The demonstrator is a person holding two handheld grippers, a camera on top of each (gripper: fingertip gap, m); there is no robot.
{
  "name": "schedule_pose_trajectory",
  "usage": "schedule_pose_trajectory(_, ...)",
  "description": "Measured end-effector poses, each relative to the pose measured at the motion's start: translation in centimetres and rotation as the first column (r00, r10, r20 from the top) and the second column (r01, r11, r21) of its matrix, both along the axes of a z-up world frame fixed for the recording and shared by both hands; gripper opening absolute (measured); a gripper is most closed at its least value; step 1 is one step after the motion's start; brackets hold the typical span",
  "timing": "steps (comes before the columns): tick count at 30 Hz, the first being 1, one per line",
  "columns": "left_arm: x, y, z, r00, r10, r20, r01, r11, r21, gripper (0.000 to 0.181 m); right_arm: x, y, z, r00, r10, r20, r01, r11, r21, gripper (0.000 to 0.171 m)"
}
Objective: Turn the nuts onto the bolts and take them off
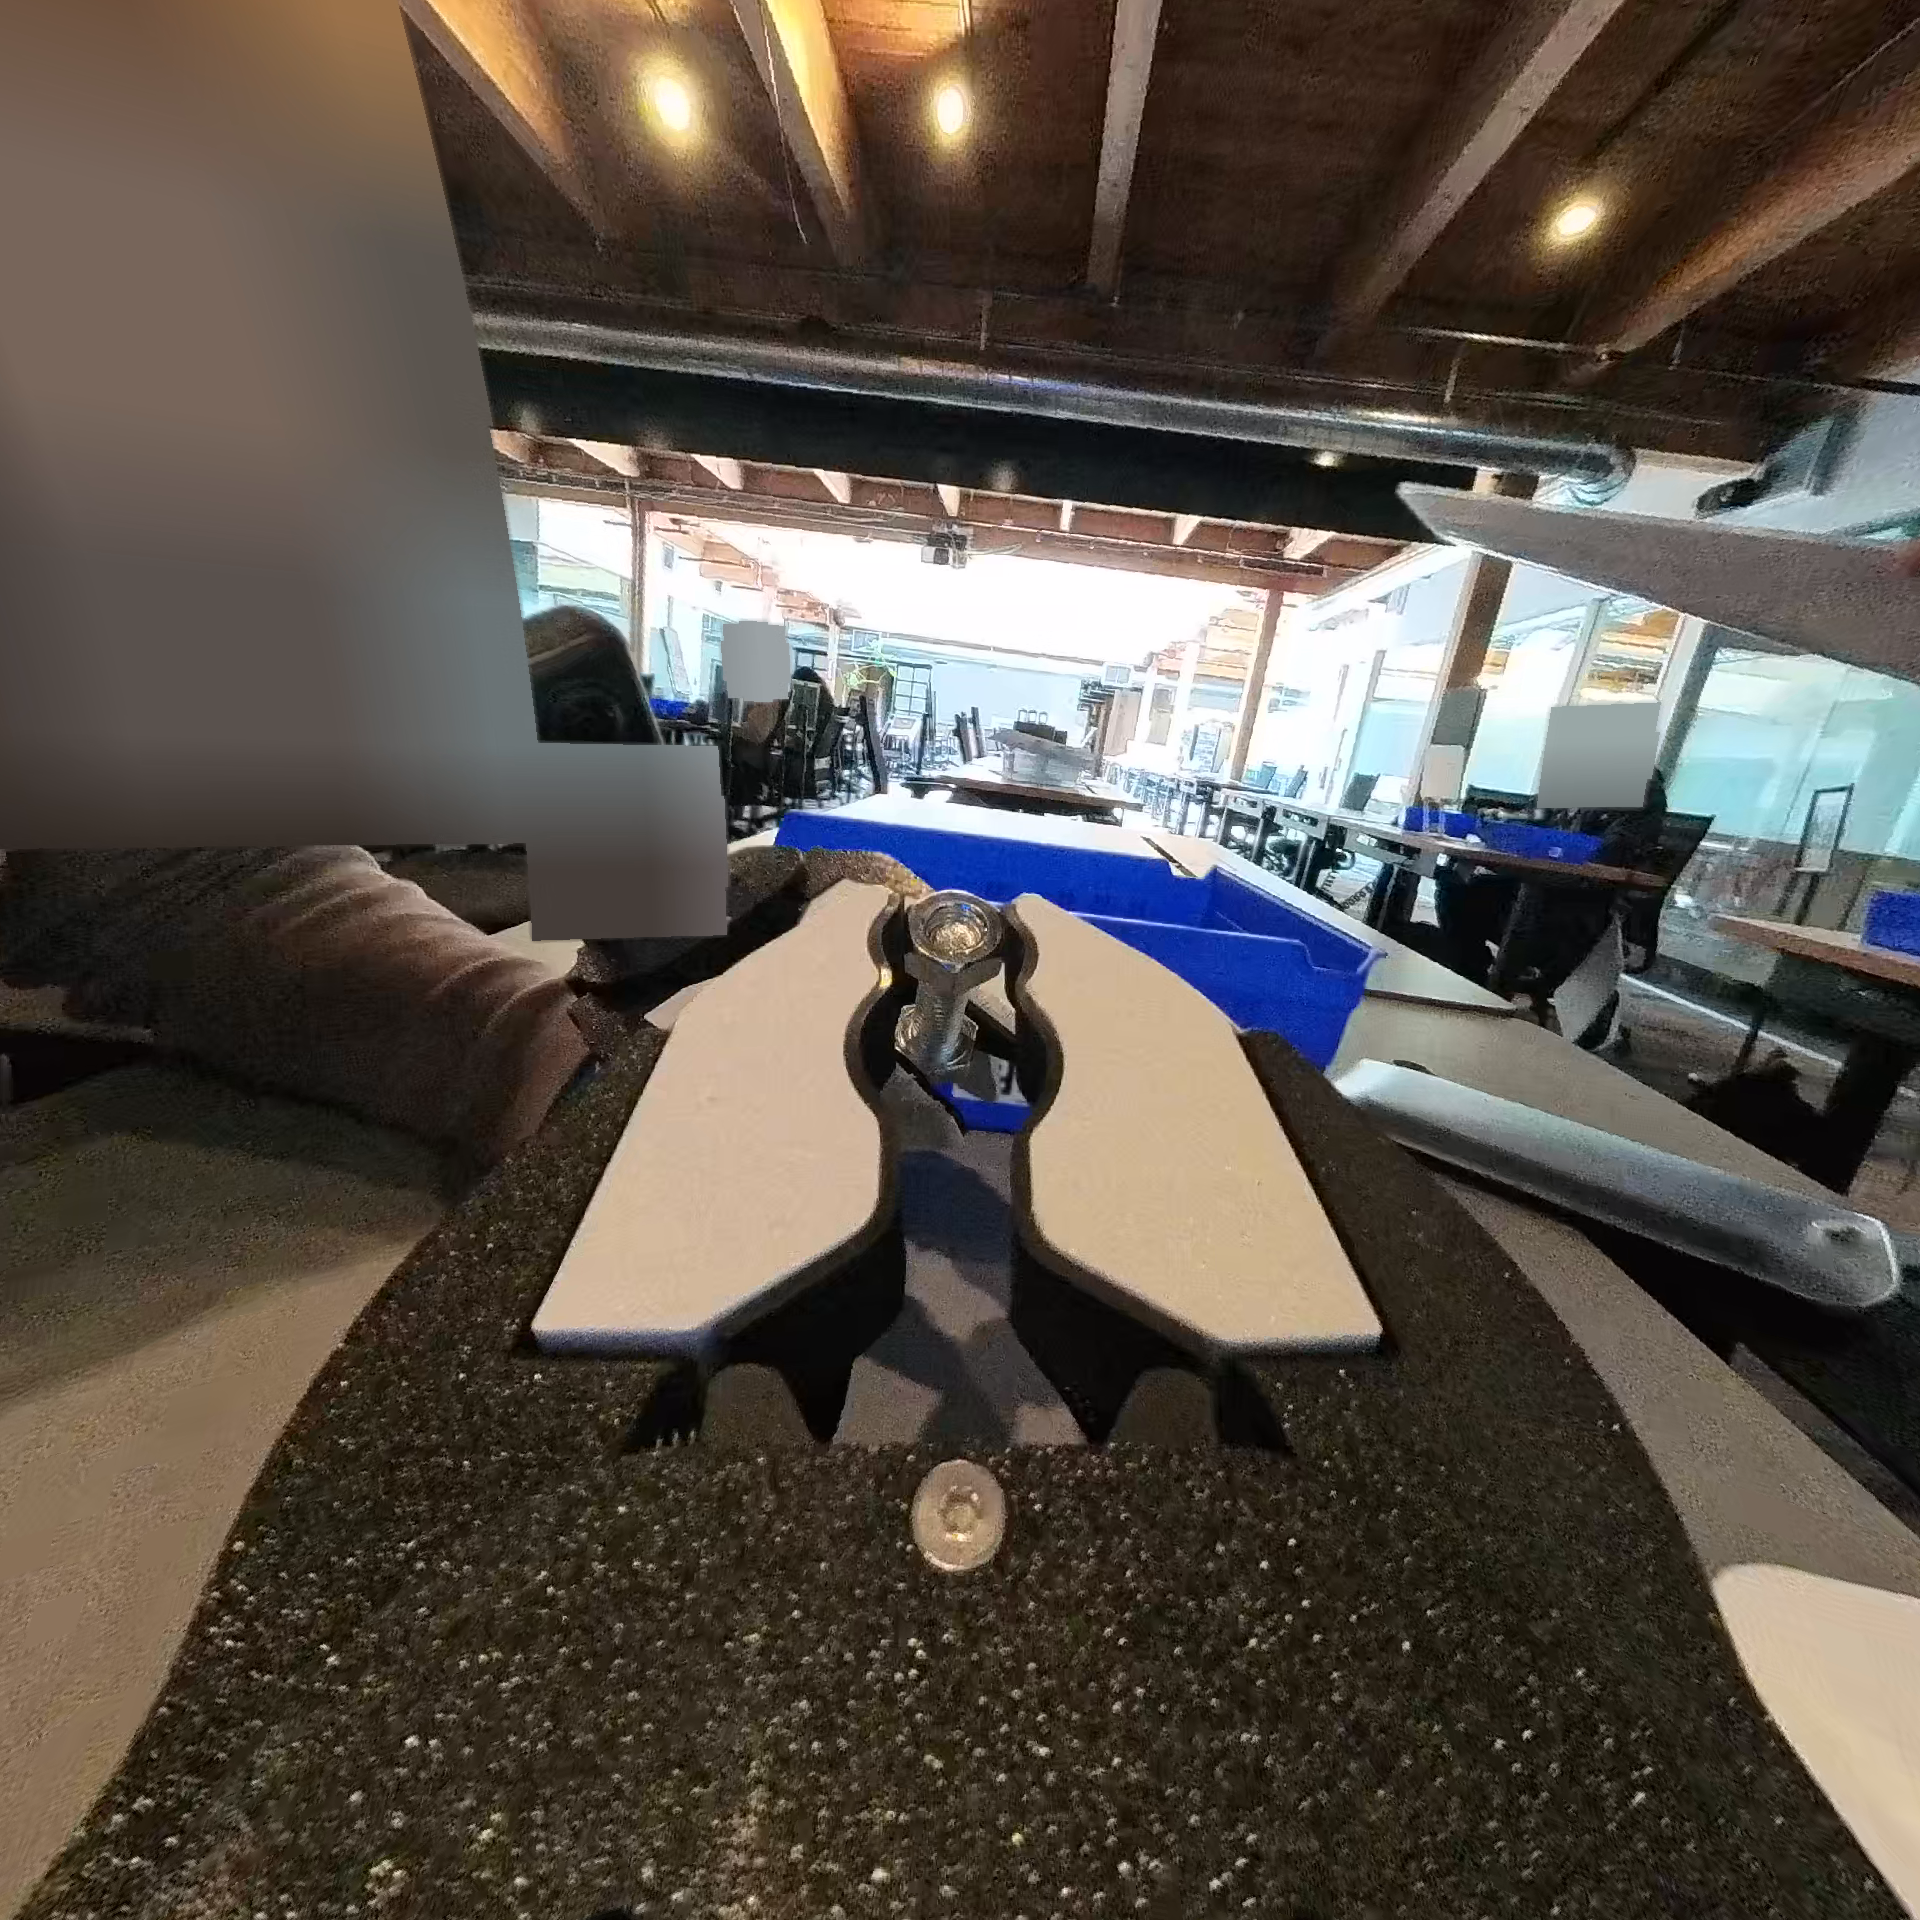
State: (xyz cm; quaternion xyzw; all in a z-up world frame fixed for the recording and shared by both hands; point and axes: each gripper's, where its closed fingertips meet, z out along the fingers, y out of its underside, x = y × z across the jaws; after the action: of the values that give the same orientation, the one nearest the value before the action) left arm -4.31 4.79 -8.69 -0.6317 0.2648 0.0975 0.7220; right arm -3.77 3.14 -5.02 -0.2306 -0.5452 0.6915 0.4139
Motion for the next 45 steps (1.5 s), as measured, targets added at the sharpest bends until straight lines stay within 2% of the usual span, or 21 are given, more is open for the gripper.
schedule_pose_trajectory(16,-0.2,0.2,-0.2,0.999,0.03,-0.023,-0.03,1.0,-0.001,0.018,0.0,0.3,-0.1,0.999,-0.029,-0.021,0.029,1.0,0.003,0.017)
schedule_pose_trajectory(27,0.1,-0.1,-0.1,1.0,-0.009,0.018,0.009,1.0,-0.014,0.018,0.2,0.0,0.0,0.997,0.049,-0.057,-0.048,0.999,0.023,0.017)
schedule_pose_trajectory(33,-0.1,0.1,-0.3,1.0,0.019,0.002,-0.019,1.0,-0.024,0.018,0.1,0.1,0.1,0.998,0.026,-0.064,-0.025,1.0,0.007,0.018)
schedule_pose_trajectory(35,-0.3,0.3,-0.5,0.999,0.035,-0.015,-0.035,0.999,-0.03,0.018,0.1,0.7,0.5,0.997,-0.007,-0.083,0.004,1.0,-0.03,0.024)
schedule_pose_trajectory(40,-0.9,0.7,-0.9,0.99,0.109,-0.089,-0.112,0.993,-0.025,0.018,-0.3,1.5,-0.2,0.998,-0.055,0.033,0.058,0.993,-0.101,0.04)
schedule_pose_trajectory(45,-1.3,1.0,-1.3,0.97,0.164,-0.179,-0.169,0.986,-0.014,0.018,-0.4,1.7,-1.7,0.975,-0.075,0.209,0.104,0.986,-0.132,0.031)
